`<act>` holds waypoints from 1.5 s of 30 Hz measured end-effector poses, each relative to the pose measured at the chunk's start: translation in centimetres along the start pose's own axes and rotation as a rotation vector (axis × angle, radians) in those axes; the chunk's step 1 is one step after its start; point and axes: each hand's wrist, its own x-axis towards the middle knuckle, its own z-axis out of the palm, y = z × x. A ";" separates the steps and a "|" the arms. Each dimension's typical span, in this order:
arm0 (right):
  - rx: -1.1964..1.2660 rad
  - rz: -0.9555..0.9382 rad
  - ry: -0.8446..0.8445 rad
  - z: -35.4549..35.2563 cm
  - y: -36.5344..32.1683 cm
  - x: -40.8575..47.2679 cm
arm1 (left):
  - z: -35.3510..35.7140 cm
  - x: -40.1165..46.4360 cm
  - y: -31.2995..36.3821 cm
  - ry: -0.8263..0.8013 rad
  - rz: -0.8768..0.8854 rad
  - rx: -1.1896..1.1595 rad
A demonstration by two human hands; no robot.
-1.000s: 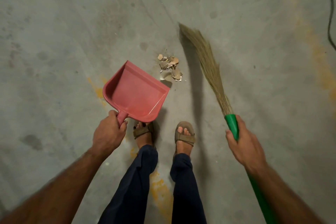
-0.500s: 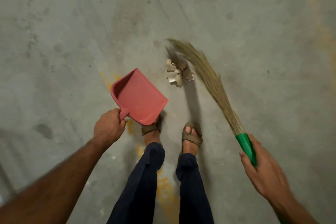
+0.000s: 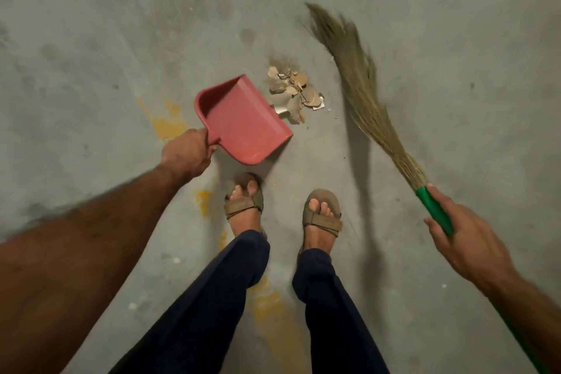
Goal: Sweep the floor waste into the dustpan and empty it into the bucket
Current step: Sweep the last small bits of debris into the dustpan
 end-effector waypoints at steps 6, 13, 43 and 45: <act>-0.053 -0.168 -0.041 0.5 0.5 0.6 | -0.8 4.2 2.2 0.016 0.072 0.038; -0.075 -0.259 -0.144 -0.1 -0.6 -3.1 | -0.8 5.9 3.9 -0.001 0.024 0.074; 0.047 -0.116 -0.174 1.5 -0.2 -11.5 | 4.2 1.9 -0.8 -0.138 -0.018 -0.182; 0.059 -0.091 -0.150 1.1 -0.2 -13.1 | 4.2 1.7 -0.9 -0.134 -0.028 -0.182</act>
